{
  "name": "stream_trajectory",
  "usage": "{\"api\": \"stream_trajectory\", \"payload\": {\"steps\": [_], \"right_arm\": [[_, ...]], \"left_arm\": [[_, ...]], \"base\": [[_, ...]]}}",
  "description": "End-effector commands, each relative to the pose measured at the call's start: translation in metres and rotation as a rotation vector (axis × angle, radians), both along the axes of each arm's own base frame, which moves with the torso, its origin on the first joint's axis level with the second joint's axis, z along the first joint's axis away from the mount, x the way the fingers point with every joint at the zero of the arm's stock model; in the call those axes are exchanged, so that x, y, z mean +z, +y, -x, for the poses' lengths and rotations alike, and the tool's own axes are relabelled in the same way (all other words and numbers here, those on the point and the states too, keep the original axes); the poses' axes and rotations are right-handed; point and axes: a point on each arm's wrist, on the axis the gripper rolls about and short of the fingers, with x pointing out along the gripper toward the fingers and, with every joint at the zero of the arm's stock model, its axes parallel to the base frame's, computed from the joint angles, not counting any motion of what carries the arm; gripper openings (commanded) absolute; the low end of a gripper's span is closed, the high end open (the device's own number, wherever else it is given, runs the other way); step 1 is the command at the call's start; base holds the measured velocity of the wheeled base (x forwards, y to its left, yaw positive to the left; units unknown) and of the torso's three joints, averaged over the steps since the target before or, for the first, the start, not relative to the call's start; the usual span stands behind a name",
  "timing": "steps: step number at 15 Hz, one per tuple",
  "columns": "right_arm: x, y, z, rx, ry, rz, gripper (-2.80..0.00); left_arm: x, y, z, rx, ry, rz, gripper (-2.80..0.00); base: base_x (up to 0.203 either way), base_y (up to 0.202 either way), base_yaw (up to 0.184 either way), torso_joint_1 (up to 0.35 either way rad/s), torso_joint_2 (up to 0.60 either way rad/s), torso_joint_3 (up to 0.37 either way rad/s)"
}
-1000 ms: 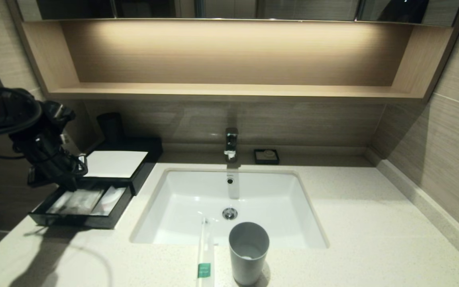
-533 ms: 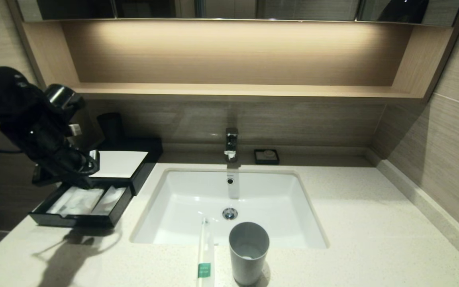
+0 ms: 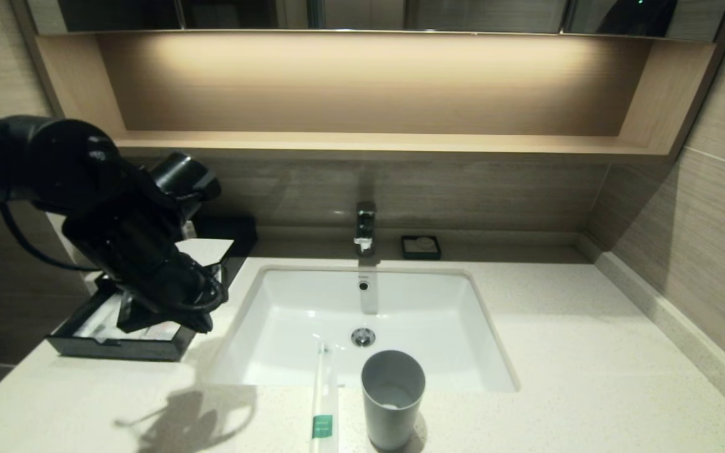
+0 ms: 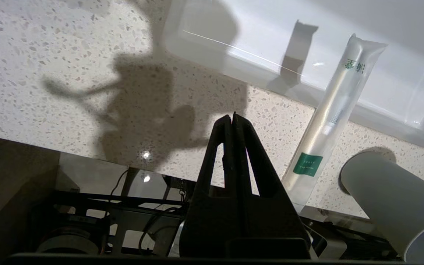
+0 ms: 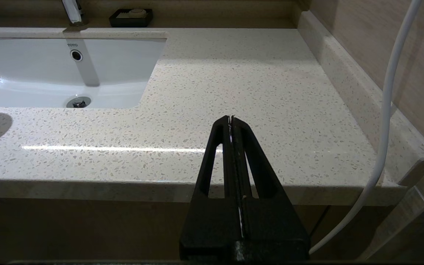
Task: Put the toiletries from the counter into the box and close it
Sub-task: Pick up the bathroom toiletry
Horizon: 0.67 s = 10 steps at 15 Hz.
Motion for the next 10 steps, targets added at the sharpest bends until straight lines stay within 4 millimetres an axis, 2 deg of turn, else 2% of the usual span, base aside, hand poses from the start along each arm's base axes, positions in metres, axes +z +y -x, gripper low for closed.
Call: {"api": "stream_trajectory", "payload": {"steps": [1, 10], "right_arm": [[0.000, 0.000, 0.000, 0.000, 0.000, 0.000, -2.80], [0.000, 0.000, 0.000, 0.000, 0.000, 0.000, -2.80]], "left_arm": [[-0.015, -0.015, -0.008, -0.020, 0.051, -0.001, -2.80], [-0.031, -0.067, -0.039, -0.055, 0.070, 0.067, -2.80]], "base": [[0.000, 0.000, 0.000, 0.000, 0.00, 0.000], [0.000, 0.000, 0.000, 0.000, 0.00, 0.000]]}}
